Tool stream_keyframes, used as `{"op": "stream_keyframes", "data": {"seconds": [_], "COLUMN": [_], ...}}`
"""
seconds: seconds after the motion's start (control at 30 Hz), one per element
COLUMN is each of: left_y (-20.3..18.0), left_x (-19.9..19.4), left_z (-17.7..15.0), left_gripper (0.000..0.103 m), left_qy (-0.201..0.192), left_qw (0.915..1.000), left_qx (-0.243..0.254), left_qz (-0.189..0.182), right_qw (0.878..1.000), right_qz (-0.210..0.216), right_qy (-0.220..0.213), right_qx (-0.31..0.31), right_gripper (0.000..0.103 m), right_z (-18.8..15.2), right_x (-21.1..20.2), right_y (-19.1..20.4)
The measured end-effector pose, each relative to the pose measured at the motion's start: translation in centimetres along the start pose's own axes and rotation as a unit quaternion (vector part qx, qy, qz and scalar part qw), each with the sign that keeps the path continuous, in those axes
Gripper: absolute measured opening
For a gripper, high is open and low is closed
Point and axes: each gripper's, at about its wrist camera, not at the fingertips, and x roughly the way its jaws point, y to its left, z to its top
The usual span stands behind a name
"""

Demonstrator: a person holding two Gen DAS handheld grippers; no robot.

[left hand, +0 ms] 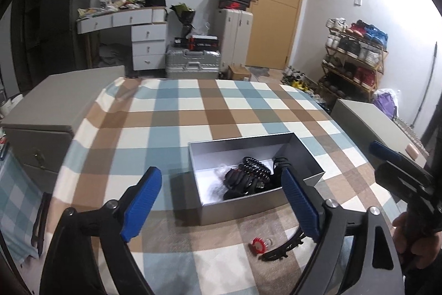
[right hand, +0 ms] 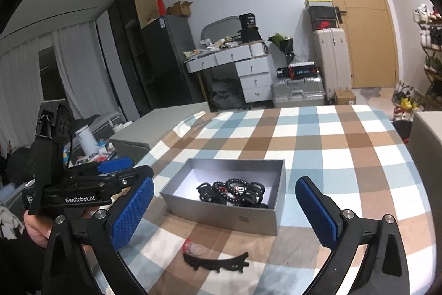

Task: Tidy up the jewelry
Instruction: 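Withdraw both tools from the box toward the last claw clip and red badge, then grasp the long black claw clip with the right tool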

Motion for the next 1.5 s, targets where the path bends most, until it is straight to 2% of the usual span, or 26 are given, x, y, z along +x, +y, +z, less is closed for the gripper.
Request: {"op": "stream_keyframes", "data": {"seconds": [0.07,0.17,0.3,0.5,0.6,0.77,1.2,1.27,1.5], "left_y": [0.3,0.8,1.6,2.8,3.2,3.9,4.8,4.7,4.3], "left_x": [-0.5,-1.0,-1.0,-1.5,-1.7,-1.9,-1.6,-1.6,-1.3], "left_z": [-0.5,-1.5,-3.2,-6.2,-7.4,-8.8,-10.2,-10.3,-10.0], "left_gripper": [0.1,0.101,0.101,0.101,0.101,0.101,0.101,0.101,0.101], "left_qy": [-0.004,-0.005,0.018,0.042,0.05,0.058,0.076,0.077,0.083], "left_qw": [0.9999,0.9998,0.9992,0.9971,0.9961,0.9943,0.9922,0.9922,0.9922], "left_qx": [-0.004,-0.017,-0.036,-0.056,-0.061,-0.075,-0.093,-0.092,-0.091], "left_qz": [0.008,0.009,0.007,0.03,0.041,0.048,0.034,0.033,0.02], "right_qw": [1.0,1.0,1.0,0.996,0.991,0.983,0.966,0.966,0.97], "right_qz": [-0.002,-0.005,-0.02,-0.033,-0.026,-0.038,-0.103,-0.106,-0.089], "right_qy": [-0.001,0.005,0.022,0.086,0.128,0.176,0.231,0.229,0.224], "right_qx": [-0.001,0.001,-0.002,0.018,0.03,0.023,-0.047,-0.054,-0.041], "right_gripper": [0.103,0.103,0.103,0.103,0.103,0.103,0.102,0.086,0.084], "right_z": [-0.4,-1.1,-2.5,-5.5,-7.0,-8.2,-8.5,-8.6,-8.8], "right_x": [-0.3,-0.5,-0.3,1.7,3.5,5.7,9.1,9.0,8.2], "right_y": [0.4,0.7,1.1,0.6,0.6,1.6,4.4,4.5,4.0]}}
